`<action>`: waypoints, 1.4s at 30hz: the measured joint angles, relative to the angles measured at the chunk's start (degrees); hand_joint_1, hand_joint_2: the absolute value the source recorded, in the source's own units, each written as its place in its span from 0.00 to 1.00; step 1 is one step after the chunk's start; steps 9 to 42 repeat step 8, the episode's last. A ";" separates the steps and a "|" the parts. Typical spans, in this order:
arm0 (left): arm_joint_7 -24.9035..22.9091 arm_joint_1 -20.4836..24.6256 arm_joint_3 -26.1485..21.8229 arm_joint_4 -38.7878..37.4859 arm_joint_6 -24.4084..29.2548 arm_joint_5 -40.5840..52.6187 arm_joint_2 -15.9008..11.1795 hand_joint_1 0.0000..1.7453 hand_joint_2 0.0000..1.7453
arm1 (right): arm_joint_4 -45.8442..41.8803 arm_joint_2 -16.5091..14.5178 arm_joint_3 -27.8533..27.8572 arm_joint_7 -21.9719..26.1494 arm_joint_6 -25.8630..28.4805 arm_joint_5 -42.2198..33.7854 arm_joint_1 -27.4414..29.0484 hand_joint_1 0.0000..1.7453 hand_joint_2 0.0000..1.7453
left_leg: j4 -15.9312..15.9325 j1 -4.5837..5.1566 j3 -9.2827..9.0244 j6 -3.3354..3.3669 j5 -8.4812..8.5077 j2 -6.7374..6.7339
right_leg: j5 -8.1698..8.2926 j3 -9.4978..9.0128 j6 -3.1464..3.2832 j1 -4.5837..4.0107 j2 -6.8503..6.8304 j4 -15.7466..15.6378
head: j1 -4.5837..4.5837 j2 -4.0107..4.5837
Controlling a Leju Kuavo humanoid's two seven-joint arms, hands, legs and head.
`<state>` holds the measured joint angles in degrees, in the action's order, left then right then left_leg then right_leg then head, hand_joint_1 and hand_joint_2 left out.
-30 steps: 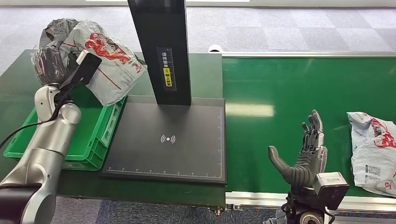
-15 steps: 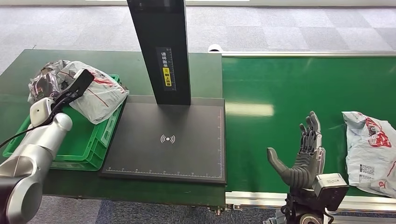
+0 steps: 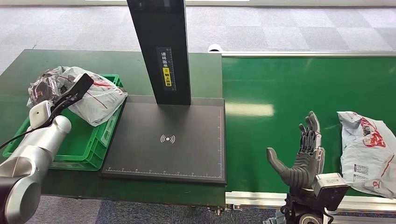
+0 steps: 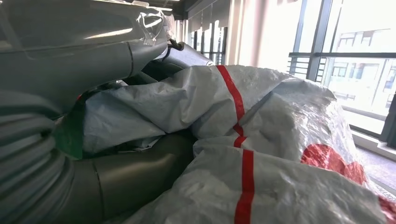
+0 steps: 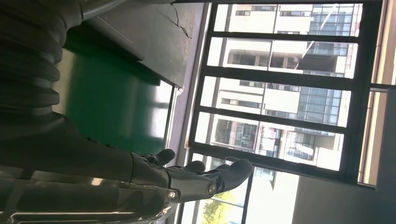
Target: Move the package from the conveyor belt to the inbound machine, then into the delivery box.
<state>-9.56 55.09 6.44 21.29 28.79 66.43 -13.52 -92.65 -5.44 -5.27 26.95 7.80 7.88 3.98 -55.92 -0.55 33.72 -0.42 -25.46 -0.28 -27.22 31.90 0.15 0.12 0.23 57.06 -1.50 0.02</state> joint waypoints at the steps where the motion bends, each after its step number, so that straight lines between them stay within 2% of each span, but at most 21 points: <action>1: -0.09 0.00 0.01 -0.03 0.00 0.06 -0.03 1.00 1.00 | 0.00 0.00 0.00 -0.01 0.00 0.01 0.00 0.00 1.00 | 0.00 0.00 0.00 0.00 0.00 0.00 | 0.00 0.00 0.00 0.00 0.00 0.00 | 0.00 0.00; 4: -1.47 0.00 0.03 -0.08 -0.19 0.85 -0.13 1.00 1.00 | 0.00 0.00 0.00 -0.09 0.03 0.02 0.00 0.00 1.00 | 0.00 0.00 0.00 0.00 0.00 0.00 | 0.00 -0.01 0.00 0.00 0.00 0.00 | 0.02 0.00; 5: -2.25 -0.01 0.04 -0.10 -0.34 1.27 -0.21 0.83 1.00 | 0.00 0.00 0.00 -0.13 0.04 0.02 0.00 0.00 1.00 | 0.00 0.00 0.00 0.00 0.00 -0.01 | 0.00 0.00 0.00 0.00 0.00 0.00 | 0.01 0.00; 8: -3.80 -0.03 0.02 -0.16 -0.53 1.98 -0.52 0.10 1.00 | 0.00 0.01 0.00 -0.23 0.09 0.06 0.01 0.00 1.00 | 0.00 0.00 0.00 0.00 0.00 -0.01 | 0.00 0.00 0.00 0.00 0.01 0.00 | 0.00 0.00; 42: -3.80 -0.03 0.02 -0.16 -0.53 1.98 -0.52 0.10 1.00 | 0.00 0.01 0.00 -0.23 0.09 0.06 0.01 0.00 1.00 | 0.00 0.00 0.00 0.00 0.00 -0.01 | 0.00 0.00 0.00 0.00 0.01 0.00 | 0.00 0.00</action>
